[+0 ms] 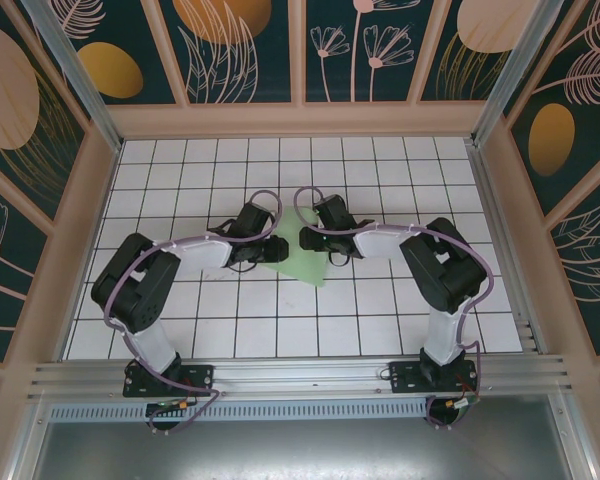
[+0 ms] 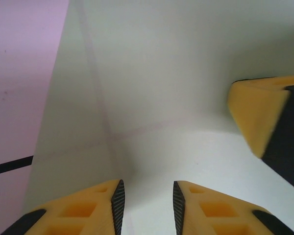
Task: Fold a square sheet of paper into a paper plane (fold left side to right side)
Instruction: Pick up the square sheet of paper from the center of the table, then place a square sheet of paper at the center of the table.
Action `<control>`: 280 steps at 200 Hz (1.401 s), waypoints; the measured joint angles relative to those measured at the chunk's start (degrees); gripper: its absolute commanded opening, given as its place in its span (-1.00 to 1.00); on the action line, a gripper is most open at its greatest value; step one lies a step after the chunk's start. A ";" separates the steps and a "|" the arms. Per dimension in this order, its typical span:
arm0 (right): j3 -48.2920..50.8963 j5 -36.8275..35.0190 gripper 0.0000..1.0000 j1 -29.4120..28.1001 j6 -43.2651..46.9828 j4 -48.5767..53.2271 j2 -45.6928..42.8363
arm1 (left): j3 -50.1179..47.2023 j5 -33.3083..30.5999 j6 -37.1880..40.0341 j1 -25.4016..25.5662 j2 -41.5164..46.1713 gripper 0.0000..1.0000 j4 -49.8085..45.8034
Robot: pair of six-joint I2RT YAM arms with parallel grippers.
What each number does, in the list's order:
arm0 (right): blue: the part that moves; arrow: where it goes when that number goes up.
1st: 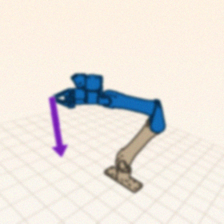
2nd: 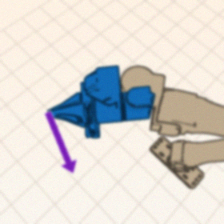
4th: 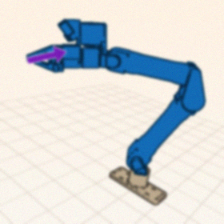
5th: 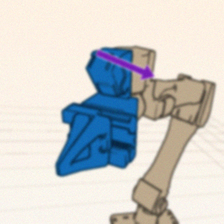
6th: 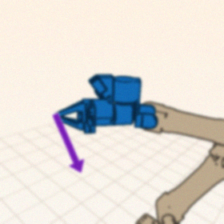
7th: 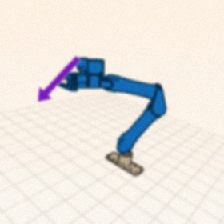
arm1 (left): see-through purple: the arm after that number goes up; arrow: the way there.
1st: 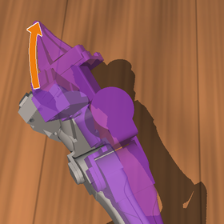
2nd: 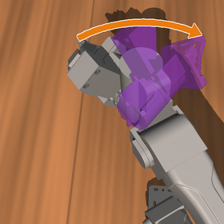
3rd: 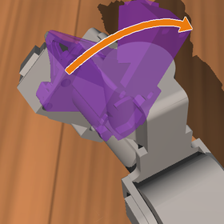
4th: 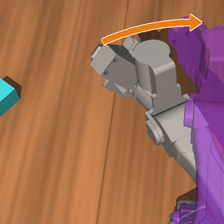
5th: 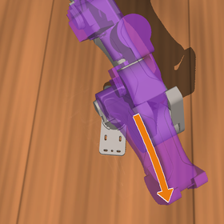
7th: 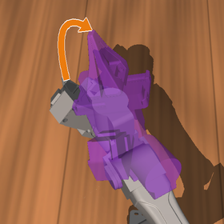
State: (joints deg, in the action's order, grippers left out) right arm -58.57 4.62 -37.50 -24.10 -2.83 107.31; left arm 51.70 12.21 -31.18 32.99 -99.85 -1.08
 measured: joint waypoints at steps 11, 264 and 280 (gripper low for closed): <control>0.44 0.42 -0.17 0.02 0.17 -0.46 -0.39 | 0.00 0.07 0.02 0.00 1.18 -0.16 0.00; 5.66 45.59 -0.33 13.84 16.79 -4.24 -41.62 | -4.35 39.15 4.76 -11.10 28.70 0.68 31.39; 5.09 47.56 -0.33 13.64 16.70 -4.52 -42.80 | -4.35 40.94 3.91 -11.10 28.57 0.68 33.22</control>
State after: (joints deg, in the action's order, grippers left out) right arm -53.47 52.18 -23.86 -7.40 -7.35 64.51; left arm 47.35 53.15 -27.27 21.89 -71.29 32.14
